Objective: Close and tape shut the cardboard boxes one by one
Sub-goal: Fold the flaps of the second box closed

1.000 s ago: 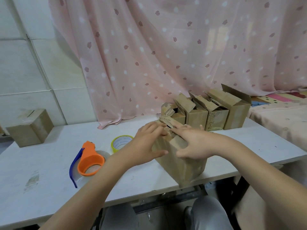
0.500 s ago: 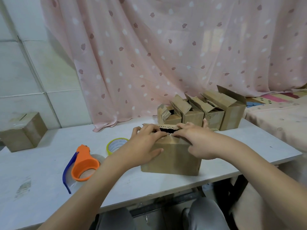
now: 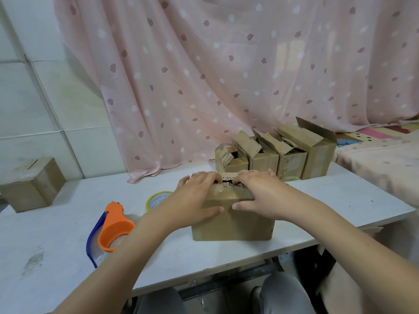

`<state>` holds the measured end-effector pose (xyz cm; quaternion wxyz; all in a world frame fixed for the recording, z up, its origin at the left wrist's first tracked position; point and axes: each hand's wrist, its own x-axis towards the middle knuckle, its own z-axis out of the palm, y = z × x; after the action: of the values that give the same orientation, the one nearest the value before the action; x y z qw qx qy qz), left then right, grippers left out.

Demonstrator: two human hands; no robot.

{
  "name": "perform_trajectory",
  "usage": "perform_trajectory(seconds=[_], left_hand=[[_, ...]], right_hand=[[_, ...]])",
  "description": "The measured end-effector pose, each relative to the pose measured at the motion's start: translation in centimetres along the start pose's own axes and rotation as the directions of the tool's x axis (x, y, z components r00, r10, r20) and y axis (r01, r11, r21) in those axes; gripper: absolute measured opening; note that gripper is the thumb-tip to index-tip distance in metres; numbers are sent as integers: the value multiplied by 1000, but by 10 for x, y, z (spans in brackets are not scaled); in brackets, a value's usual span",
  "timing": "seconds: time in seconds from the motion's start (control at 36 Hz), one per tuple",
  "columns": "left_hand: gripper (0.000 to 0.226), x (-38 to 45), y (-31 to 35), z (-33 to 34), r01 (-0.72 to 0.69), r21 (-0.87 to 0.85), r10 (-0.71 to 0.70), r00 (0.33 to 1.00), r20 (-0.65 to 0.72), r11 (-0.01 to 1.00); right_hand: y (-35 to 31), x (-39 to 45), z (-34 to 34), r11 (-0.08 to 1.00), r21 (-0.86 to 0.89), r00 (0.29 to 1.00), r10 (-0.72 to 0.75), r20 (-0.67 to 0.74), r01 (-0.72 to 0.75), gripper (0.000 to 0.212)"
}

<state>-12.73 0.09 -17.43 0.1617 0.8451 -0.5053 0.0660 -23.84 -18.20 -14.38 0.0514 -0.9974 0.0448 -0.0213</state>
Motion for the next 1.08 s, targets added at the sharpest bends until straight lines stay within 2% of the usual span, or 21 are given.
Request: perform_trajectory(seconds=[0.08,0.14,0.25,0.36,0.61,0.81,1.08], left_hand=[[86,3,-1,2,45,119,-51,997,51,992],[91,6,-2,3,46,211,-59,997,54,976],[86,11,-3,11,42,196,-61,994,96,980],[102,10,-2,16,22,185,-42,993,107,983],[66,7,8,12,10,172,-18,999,40,985],[64,8,13,8,24,151,-29,999,31,988],[68,7,11,12,16,184,-24,999,38,983]], right_hand=[[-1,-1,-1,1000,-14,1000,6,6,-6,69],[-2,0,0,999,-42,1000,4,5,-4,69],[-1,3,0,998,-55,999,26,-38,-28,67],[2,8,2,998,-56,1000,5,-29,-6,63],[3,14,8,1000,6,1000,4,-24,-4,65],[3,4,-2,984,175,996,48,-73,-35,64],[3,5,0,977,214,998,35,-58,-22,63]])
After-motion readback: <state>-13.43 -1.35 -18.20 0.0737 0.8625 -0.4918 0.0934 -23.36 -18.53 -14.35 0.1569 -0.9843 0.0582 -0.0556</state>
